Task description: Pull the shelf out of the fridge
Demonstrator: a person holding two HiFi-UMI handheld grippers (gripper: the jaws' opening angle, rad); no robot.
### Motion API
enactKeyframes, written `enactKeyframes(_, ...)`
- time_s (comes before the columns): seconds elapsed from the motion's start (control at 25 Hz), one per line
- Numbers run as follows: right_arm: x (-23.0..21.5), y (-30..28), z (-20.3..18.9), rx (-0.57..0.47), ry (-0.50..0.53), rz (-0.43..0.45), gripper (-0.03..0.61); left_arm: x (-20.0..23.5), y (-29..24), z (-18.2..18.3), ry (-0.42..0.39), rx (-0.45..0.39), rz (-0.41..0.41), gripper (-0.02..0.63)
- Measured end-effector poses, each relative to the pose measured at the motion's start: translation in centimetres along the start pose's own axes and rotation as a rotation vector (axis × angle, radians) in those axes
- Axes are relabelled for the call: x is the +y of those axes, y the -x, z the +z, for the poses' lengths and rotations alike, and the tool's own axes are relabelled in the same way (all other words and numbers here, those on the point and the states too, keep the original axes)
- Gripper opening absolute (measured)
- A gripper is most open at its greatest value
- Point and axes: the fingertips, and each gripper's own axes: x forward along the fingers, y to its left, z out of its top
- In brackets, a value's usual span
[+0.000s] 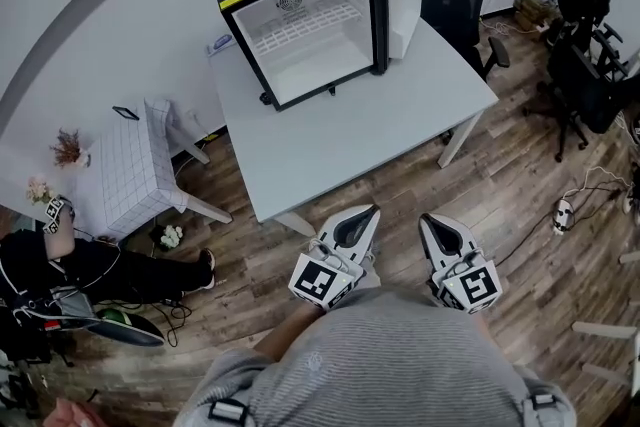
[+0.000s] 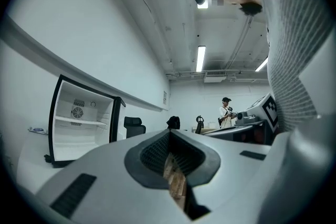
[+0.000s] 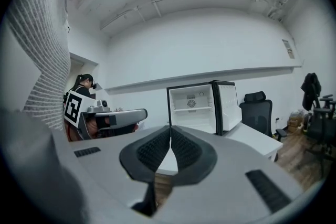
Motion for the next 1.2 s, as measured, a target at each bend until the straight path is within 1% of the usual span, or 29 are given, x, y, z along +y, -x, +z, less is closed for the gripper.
enactKeyframes(0.12,-1.8,-3.7,0.7,-0.001,0.004,0.014,0.014,3.9,-2.3,0.4,-0.001,-0.005,0.020,0.011)
enactKeyframes(0.48,-7.6,-15.7,4.1,-0.015,0.011,0.037,0.014,15.0,-9.1,2.8,-0.014,-0.023,0.038,0.011)
enactKeyframes(0.68,-9.3,-21.5,5.2,-0.015,0.015,0.065,0.014,20.3,-11.4,3.3,-0.016,-0.030,0.062,0.011)
enactKeyframes(0.92,-10.5,-26.5,5.9,-0.007,0.029,0.104,0.014,24.9,-12.5,2.9,-0.007,-0.022,0.112,0.011)
enactKeyframes(1.0,-11.0,-27.6,6.1,0.002,0.035,0.110,0.014,25.8,-12.4,3.0,0.000,-0.028,0.134,0.011)
enactKeyframes(1.12,-12.1,-28.9,6.4,-0.001,0.048,0.106,0.014,26.6,-12.7,3.7,0.001,-0.064,0.159,0.011)
enactKeyframes(1.2,-13.0,-29.5,6.7,-0.005,0.057,0.124,0.015,26.8,-13.2,3.2,0.007,-0.045,0.183,0.011)
